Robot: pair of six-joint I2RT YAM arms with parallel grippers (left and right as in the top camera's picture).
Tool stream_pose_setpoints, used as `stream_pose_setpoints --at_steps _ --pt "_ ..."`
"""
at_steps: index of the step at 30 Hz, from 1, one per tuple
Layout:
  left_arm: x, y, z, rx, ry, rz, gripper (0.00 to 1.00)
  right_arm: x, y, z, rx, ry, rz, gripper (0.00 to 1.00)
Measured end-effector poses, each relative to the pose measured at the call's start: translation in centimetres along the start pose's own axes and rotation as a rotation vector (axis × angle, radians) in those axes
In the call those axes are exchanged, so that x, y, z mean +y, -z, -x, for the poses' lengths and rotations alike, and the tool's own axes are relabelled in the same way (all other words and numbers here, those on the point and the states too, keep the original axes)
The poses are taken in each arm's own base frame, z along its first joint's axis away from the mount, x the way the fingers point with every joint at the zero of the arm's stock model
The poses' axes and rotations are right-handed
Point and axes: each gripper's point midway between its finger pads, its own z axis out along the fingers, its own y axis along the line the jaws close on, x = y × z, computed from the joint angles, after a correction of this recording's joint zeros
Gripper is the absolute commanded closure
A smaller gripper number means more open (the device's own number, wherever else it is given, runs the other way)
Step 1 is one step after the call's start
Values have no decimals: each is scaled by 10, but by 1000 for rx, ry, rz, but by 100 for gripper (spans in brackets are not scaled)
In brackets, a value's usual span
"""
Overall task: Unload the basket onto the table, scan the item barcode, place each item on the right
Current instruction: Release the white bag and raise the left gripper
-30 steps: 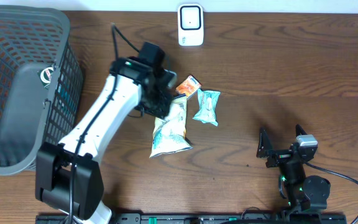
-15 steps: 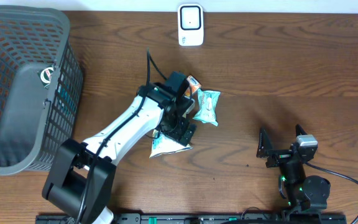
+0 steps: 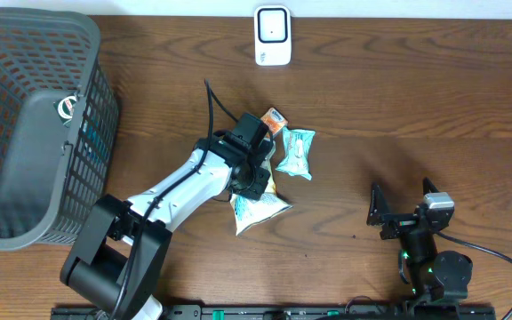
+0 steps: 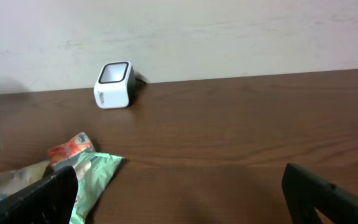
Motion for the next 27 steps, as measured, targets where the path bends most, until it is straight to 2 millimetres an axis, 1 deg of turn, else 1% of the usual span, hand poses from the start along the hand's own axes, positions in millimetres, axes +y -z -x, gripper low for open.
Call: stream_pose_setpoints --at_steps 1,3,9,10,11,12,13,14,16,18,21,22,24,26,27 --pt "4 0 3 -14 5 22 93 0 0 0 0 0 0 1" --pt "11 1 11 -46 4 67 93 0 0 0 0 0 0 1" --pt "42 11 48 -208 -28 266 92 0 0 0 0 0 0 1" --pt "47 13 52 -223 -34 301 76 0 0 0 0 0 0 1" --pt "52 15 53 -227 -35 329 65 0 0 0 0 0 0 1" --pt "57 17 52 -222 -40 361 43 0 0 0 0 0 0 1" --pt "60 19 51 -217 -39 381 28 0 0 0 0 0 0 1" --pt "63 22 50 -206 -46 401 16 0 0 0 0 0 0 1" --pt "65 30 49 -193 -50 425 2 0 0 0 0 0 0 1" --pt "64 52 54 -226 -55 440 2 0 0 0 0 0 0 1" --pt "55 102 73 -359 -41 434 2 0 0 0 0 0 0 1" --pt "51 123 81 -419 -37 428 2 0 0 0 0 0 0 1" --pt "45 178 95 -572 -17 417 2 0 0 0 0 0 0 1" --pt "46 234 103 -722 18 414 2 0 0 0 0 0 0 1" --pt "50 258 104 -786 40 419 2 0 0 0 0 0 0 1"
